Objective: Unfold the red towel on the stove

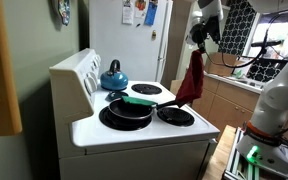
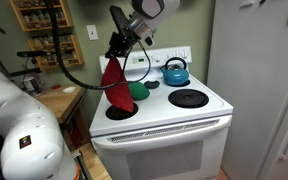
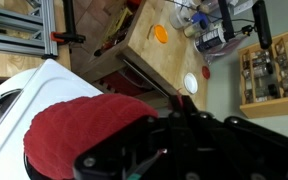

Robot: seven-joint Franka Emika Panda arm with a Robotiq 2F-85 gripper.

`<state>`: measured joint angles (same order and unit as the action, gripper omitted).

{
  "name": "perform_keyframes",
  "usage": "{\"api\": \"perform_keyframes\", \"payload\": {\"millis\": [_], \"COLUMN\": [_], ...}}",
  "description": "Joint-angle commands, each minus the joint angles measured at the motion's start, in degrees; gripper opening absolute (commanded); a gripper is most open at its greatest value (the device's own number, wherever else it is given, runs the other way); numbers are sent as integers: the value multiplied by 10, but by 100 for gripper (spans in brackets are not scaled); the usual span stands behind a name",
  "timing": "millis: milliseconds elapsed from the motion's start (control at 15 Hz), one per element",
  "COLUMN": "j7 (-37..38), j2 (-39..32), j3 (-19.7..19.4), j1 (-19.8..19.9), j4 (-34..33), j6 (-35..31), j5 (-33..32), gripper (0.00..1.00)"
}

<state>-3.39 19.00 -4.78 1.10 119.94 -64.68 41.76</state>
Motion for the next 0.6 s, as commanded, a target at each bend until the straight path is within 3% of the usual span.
{"api": "perform_keyframes", "payload": {"millis": [0, 533], "j7": [-22, -85], "j2": [-35, -113], "j3": [-17, -29], "j1": [25, 60], "j4": [6, 5], "j6": [29, -22], "j5": [14, -42], "gripper": [1, 1]}}
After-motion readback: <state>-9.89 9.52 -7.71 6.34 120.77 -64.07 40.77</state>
